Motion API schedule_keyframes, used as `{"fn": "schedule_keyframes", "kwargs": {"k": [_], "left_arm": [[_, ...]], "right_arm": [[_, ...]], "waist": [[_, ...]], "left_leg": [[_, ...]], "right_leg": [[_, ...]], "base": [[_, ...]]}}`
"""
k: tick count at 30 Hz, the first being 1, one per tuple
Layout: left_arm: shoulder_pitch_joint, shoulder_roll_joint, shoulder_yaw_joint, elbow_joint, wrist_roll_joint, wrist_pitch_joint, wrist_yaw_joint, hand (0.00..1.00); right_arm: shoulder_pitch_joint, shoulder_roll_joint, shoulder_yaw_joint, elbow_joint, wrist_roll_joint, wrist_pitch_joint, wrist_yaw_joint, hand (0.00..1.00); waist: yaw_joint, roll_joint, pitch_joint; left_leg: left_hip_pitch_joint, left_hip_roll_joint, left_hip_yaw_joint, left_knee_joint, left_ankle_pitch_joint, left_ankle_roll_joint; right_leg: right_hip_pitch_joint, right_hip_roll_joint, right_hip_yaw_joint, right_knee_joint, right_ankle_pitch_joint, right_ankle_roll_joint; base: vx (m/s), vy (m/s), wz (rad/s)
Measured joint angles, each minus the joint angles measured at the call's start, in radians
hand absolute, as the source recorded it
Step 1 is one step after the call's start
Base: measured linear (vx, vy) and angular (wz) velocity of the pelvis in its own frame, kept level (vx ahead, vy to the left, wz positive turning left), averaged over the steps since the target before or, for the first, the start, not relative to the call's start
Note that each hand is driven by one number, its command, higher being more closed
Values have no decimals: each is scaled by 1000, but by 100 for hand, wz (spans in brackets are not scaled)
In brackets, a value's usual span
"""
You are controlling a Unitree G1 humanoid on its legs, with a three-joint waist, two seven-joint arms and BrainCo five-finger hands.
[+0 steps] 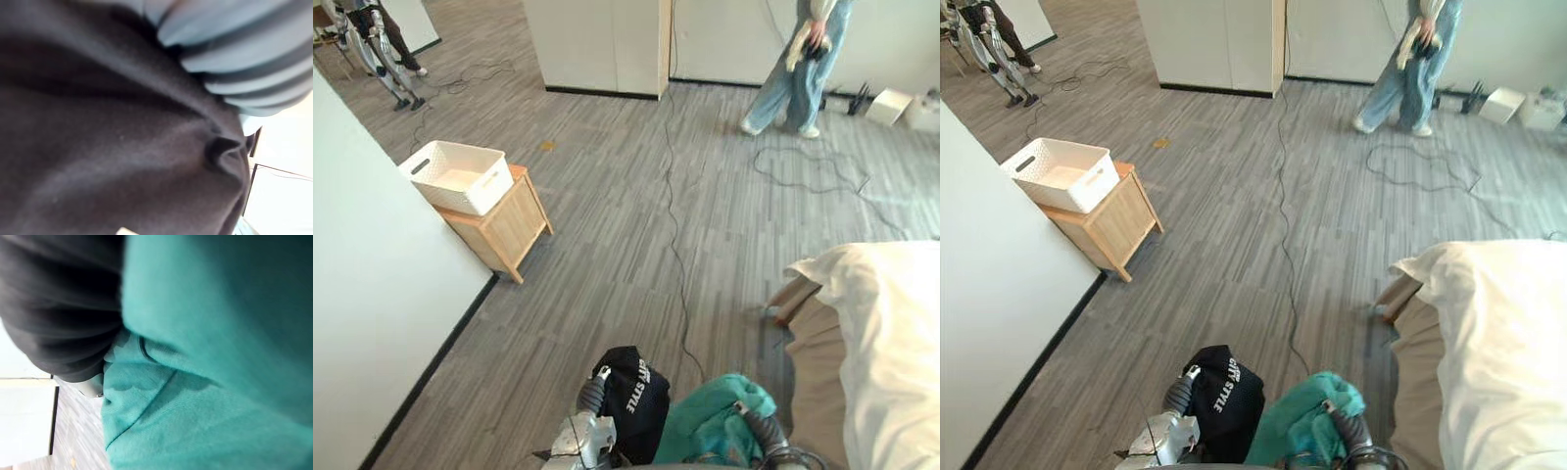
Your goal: Tidy the bed and pick cloth on bed and put in laundry
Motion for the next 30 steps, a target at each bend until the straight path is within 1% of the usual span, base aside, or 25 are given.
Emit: {"fn": "schedule_keyframes", "kwargs": {"k": [3,5,6,7,8,9,11,12,13,14,15,16,17,19,20,21,22,23,24,25,26,27,28,29,30], "left_arm": [[10,-2,20,-21,21,6,0,100],[13,-1,42,-46,52,6,1,100],[13,-1,47,-51,60,6,3,100],[11,-2,67,-59,73,7,4,100],[7,-6,79,-60,78,8,6,100],[-11,-12,95,-63,78,11,7,100],[-21,-10,149,-65,81,11,23,100],[-20,-6,155,-64,85,12,27,100],[-18,-1,154,-64,91,13,27,100],[-17,5,150,-64,97,15,27,100],[-16,10,150,-63,97,18,28,100],[-10,17,142,-63,97,21,34,100],[1,17,134,-63,97,21,44,100],[10,22,124,-58,97,20,45,100],[7,25,115,-51,97,20,45,100],[8,25,109,-46,97,19,45,100],[2,23,101,-32,97,18,45,100],[-1,20,97,-16,97,17,45,100],[1,21,99,-8,97,17,46,100],[8,23,100,6,97,17,47,100],[30,29,100,24,97,18,47,100],[41,30,101,31,97,18,47,100],[46,15,103,56,97,23,48,100],[47,1,103,61,98,22,48,100],[47,-25,104,63,97,19,46,100]], "right_arm": [[-31,-3,0,-16,1,0,0,100],[-70,-4,-4,-17,1,0,0,100],[-80,-5,-7,-16,1,0,0,100],[-94,-4,-14,-15,0,0,0,100],[-110,1,-15,-13,1,-2,-1,100],[-116,9,-19,-18,1,-3,1,100],[-114,30,-15,-14,0,-3,4,100],[-113,39,-16,-13,0,-4,4,100],[-114,48,-18,-11,-1,-4,3,100],[-112,54,-16,-8,-1,-4,3,100],[-112,55,-14,-5,-1,-4,3,100],[-111,54,-14,-1,-1,-4,5,100],[-102,52,-16,-1,-1,-4,6,100],[-103,52,-16,-3,-1,-5,18,100],[-108,51,-16,-3,-1,-5,23,100],[-114,51,-16,-3,-1,-5,23,100],[-115,47,-17,-7,-1,-5,23,100],[-115,41,-17,-14,0,-5,22,100],[-117,41,-17,-14,-1,-5,22,100],[-119,42,-13,-14,0,-4,23,100],[-105,43,-5,-19,-1,-4,23,100],[-99,42,0,-22,-1,-4,23,100],[-107,26,-1,-23,-1,-2,23,100],[-108,23,-1,-25,-1,-2,23,100],[-123,14,-12,-24,-2,-1,23,100]], "waist": [[1,-1,3],[25,2,5],[29,2,5],[30,-15,12],[27,-25,16],[27,-55,23],[44,-110,24],[48,-124,24],[46,-134,26],[31,-142,26],[22,-142,26],[20,-131,32],[11,-106,44],[-6,-77,53],[-16,-74,56],[-24,-58,60],[-28,-46,59],[-29,-19,63],[-25,-16,64],[-23,-31,57],[-25,-32,56],[-24,-41,48],[-24,-2,29],[-23,22,15],[-19,52,15]], "left_leg": [[-15,-72,20,-291,52,-20],[-50,-81,40,-491,184,-23],[-63,-79,42,-497,214,-13],[-56,-91,40,-476,305,61],[-55,-110,42,-445,280,148],[-69,-114,65,-370,236,198],[-32,-135,99,-319,152,200],[13,-150,101,-343,117,186],[61,-169,97,-372,88,175],[119,-195,73,-405,65,172],[152,-205,57,-420,53,168],[238,-218,29,-457,37,162],[322,-216,-11,-496,25,153],[413,-205,-80,-540,23,152],[445,-190,-105,-541,19,146],[454,-175,-125,-537,16,140],[473,-144,-140,-534,2,100],[503,-105,-157,-535,-30,44],[523,-86,-167,-536,-48,14],[564,-58,-185,-543,-74,-30],[633,-30,-196,-553,-102,-83],[662,-13,-200,-553,-110,-106],[682,45,-197,-544,-86,-148],[672,78,-200,-529,-47,-168],[650,124,-202,-462,32,-155]], "right_leg": [[33,-50,12,-39,-14,24],[76,-70,31,-78,-41,63],[83,-73,34,-83,-46,71],[110,-96,31,-93,-56,104],[127,-122,28,-91,-61,120],[129,-152,29,-72,-51,142],[83,-192,31,97,-43,165],[40,-211,31,227,-33,196],[-21,-236,33,405,6,266],[-113,-261,42,636,71,283],[-156,-263,45,761,67,278],[-214,-260,21,915,28,247],[-245,-251,-37,962,-22,182],[-324,-232,-114,918,-103,127],[-385,-223,-137,817,-130,106],[-421,-219,-141,709,-129,103],[-452,-207,-130,523,-89,104],[-487,-206,-100,306,9,109],[-498,-212,-78,210,61,116],[-507,-226,-56,96,118,120],[-512,-253,-45,67,116,105],[-517,-251,-39,104,178,110],[-555,-233,-48,224,262,118],[-582,-213,-49,293,270,114],[-602,-182,-60,389,201,101]], "base": [[333,124,-2],[466,209,-17],[661,331,-25],[460,233,-9],[593,296,2],[463,219,4],[680,319,-16],[542,275,-23],[521,268,1],[519,214,26],[636,202,48],[665,146,54],[561,92,59],[552,-10,87],[539,-90,113],[530,-172,122],[674,-294,127],[571,-264,114],[632,-323,103],[706,-426,97],[863,-528,89],[917,-569,64],[637,-400,31],[768,-517,16],[742,-578,-6]]}}
